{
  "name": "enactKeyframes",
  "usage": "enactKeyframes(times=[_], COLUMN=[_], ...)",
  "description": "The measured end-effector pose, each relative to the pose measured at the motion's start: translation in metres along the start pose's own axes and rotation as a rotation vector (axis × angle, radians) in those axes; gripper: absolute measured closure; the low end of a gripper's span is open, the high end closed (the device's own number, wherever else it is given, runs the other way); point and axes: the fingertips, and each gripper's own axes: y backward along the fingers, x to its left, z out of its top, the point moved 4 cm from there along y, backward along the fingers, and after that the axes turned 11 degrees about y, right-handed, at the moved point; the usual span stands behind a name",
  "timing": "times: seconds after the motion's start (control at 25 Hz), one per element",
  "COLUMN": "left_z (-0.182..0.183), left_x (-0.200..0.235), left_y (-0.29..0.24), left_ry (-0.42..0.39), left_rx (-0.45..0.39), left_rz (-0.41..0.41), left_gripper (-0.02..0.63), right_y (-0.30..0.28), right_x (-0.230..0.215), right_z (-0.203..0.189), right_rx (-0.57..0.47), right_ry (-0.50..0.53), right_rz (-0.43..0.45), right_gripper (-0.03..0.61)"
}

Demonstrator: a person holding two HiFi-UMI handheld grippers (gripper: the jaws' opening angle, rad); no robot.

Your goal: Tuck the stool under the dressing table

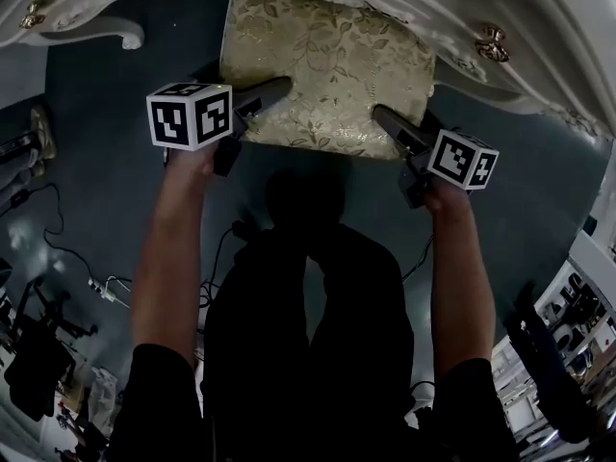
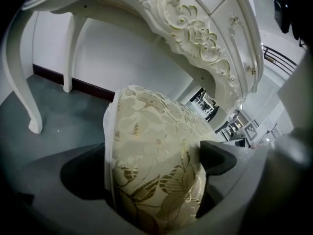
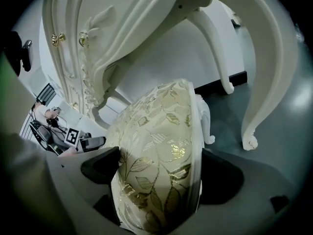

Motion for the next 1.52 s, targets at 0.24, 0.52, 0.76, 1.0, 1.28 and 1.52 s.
enactKeyframes(times=[0.24,0.52,0.76,1.0,1.28,1.52], left_z=[0.011,0.017,0.011,-0.013,-0.042,-0.064], left_x=[-0.006,-0.008,-0.009,-0.006,-0.013,-0.019], left_y=[-0.018,-0.020,-0.009,0.011,0.029,0.035], left_ry=[-0.001,-0.012,0.039,0.055,0.093,0.109], left_rx=[-0.003,-0.012,-0.021,0.010,0.045,0.078], left_rz=[-0.005,-0.014,0.021,0.105,0.154,0.185], left_gripper=[0.032,0.031,0.032,0.032,0.034,0.041], right_y=[0.000,-0.001,0.010,0.030,0.042,0.046], right_x=[-0.018,-0.018,-0.019,-0.006,0.006,0.013], right_z=[0.014,0.015,0.016,0.001,-0.015,-0.031], right_rx=[-0.034,-0.045,-0.053,0.008,0.026,0.022], right_ry=[0.007,0.016,0.059,0.096,0.105,0.085], right_rz=[-0.007,-0.001,-0.040,-0.088,-0.131,-0.162], right_gripper=[0.097,0.097,0.097,0.100,0.101,0.107])
